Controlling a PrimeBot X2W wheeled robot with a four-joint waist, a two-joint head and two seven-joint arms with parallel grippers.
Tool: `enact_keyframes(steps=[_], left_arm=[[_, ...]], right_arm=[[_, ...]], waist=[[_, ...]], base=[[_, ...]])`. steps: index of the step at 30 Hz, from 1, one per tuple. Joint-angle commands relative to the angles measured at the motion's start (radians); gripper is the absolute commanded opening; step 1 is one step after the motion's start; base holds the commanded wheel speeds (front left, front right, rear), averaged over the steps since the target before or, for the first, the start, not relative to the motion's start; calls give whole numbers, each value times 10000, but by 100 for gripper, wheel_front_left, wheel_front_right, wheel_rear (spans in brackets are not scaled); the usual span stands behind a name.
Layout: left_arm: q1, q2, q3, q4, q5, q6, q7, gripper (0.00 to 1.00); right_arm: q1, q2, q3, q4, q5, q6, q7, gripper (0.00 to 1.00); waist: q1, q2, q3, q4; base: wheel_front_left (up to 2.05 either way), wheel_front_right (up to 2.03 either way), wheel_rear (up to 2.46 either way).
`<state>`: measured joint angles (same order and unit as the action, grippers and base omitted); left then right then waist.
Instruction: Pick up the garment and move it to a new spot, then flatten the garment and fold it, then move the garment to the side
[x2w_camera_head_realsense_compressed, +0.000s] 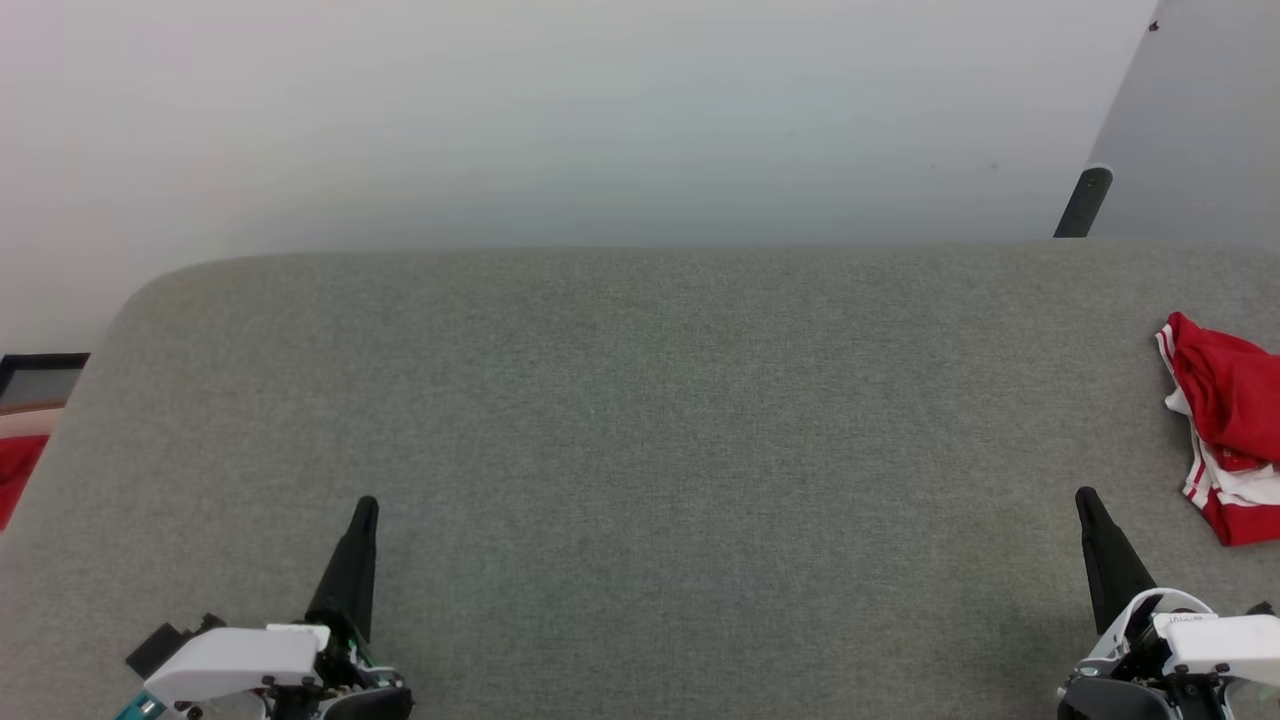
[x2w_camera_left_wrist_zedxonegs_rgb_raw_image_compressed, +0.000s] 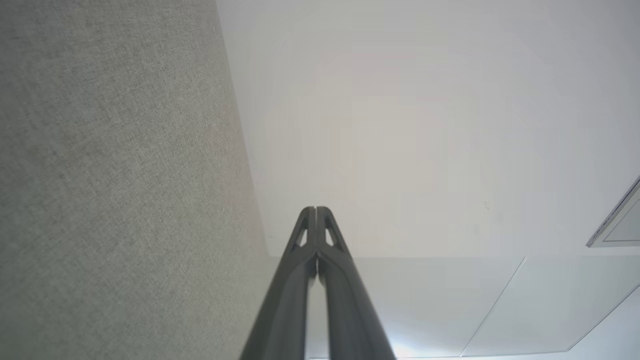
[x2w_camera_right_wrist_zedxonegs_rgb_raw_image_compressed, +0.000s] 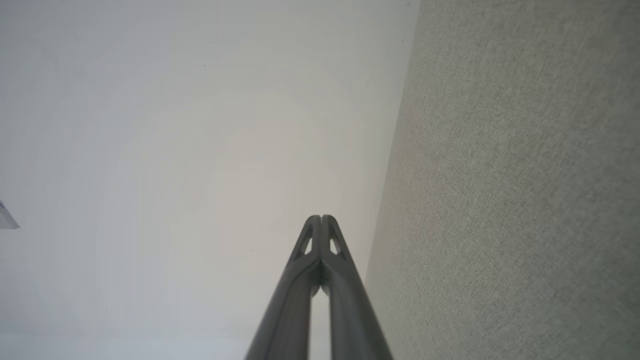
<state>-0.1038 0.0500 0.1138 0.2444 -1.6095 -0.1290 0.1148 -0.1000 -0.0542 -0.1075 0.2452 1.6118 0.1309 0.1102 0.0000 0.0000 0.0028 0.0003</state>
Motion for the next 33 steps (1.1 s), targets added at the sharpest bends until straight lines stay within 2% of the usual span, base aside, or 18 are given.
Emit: enact_keyframes(steps=[1,33], left_arm=[[-114,-16,27,12,-41,-32,29,0],[-106,-10,23,10,-47,-32,24,0]], right_arm=[[-172,-9,-25,10,78,-3,23,0],[-120,17,-48,11,34,-3,46,0]], waist=[[0,0,3,-3],[0,0,3,-3]], base=[[0,0,0],[0,0,0]])
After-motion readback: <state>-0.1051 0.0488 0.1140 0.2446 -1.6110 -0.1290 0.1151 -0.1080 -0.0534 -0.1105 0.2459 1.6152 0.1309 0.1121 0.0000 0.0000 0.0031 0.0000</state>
